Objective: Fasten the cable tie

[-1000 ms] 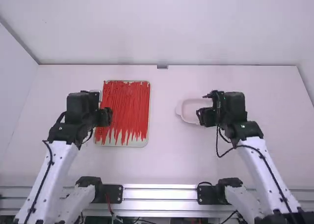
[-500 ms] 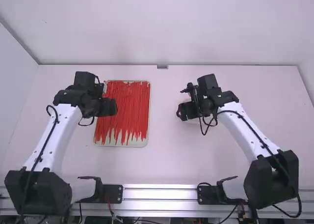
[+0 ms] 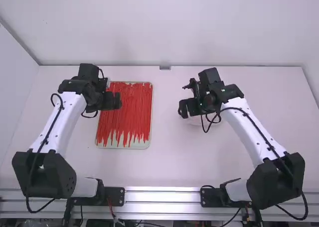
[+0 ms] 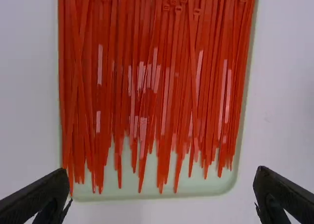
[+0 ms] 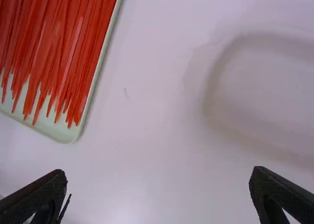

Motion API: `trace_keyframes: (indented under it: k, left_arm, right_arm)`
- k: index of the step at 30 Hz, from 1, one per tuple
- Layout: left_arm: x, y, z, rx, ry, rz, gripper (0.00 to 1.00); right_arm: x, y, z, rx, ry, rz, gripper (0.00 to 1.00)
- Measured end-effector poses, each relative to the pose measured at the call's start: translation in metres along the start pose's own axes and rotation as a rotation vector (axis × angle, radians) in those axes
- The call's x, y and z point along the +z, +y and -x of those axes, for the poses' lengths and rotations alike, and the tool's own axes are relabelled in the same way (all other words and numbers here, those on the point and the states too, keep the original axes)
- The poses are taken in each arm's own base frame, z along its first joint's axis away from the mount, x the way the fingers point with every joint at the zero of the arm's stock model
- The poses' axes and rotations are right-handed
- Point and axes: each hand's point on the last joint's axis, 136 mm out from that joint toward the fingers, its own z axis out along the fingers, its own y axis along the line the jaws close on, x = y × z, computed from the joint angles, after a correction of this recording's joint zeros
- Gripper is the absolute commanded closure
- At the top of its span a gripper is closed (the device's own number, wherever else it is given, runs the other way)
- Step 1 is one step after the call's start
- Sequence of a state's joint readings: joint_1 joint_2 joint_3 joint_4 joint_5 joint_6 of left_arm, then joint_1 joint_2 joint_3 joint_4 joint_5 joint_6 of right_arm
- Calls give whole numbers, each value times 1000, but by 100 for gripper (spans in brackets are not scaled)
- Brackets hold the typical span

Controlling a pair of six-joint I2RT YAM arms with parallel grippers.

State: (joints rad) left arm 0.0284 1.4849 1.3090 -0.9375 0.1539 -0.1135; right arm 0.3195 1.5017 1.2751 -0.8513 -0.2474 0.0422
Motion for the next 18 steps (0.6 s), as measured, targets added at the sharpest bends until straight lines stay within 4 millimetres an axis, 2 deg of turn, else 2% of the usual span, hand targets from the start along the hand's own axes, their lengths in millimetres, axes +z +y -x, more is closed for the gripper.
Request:
trace_keyframes:
  k: [5, 11, 17, 18]
  left_arm:
    - [0, 1, 0, -1, -2, 6, 1]
    - [0, 1, 8, 2, -19, 6, 1]
    - [3, -1, 32, 2, -12, 7, 1]
    - [5, -2, 43, 3, -19, 6, 1]
  right_arm:
    - [-3, -10, 2, 31, -9, -7, 0]
    - [-3, -9, 6, 22, -26, -2, 0]
    - [-3, -9, 12, 17, -48, -2, 0]
    - [-3, -9, 11, 17, -47, -2, 0]
